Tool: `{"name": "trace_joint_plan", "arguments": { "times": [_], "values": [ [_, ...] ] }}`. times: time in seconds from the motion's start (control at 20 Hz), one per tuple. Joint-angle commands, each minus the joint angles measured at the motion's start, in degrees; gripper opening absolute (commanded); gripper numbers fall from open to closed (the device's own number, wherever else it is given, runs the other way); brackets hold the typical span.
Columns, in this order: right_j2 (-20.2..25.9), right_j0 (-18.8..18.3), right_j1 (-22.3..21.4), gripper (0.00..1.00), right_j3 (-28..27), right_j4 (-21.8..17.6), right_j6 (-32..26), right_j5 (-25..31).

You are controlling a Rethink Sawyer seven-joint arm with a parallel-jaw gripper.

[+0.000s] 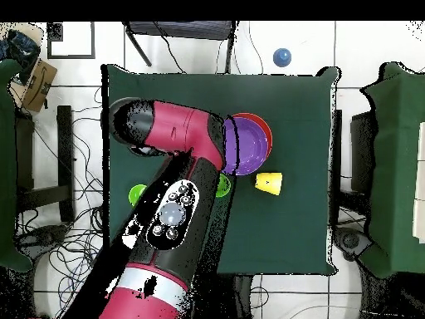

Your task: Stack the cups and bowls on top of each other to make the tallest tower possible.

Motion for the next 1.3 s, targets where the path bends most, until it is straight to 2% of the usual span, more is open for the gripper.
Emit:
{"name": "trace_joint_plan", "arguments": {
  "times": [0.05,0.85,1.3],
  "values": [
    [5.4,0.5,2.8,1.00,8.7,1.0,11.8,-5.4],
    [6.5,3.2,0.7,1.00,16.1,4.3,13.0,-7.5],
    [6.8,4.4,1.7,1.00,16.8,6.9,13.1,-9.0]
  ]
}}
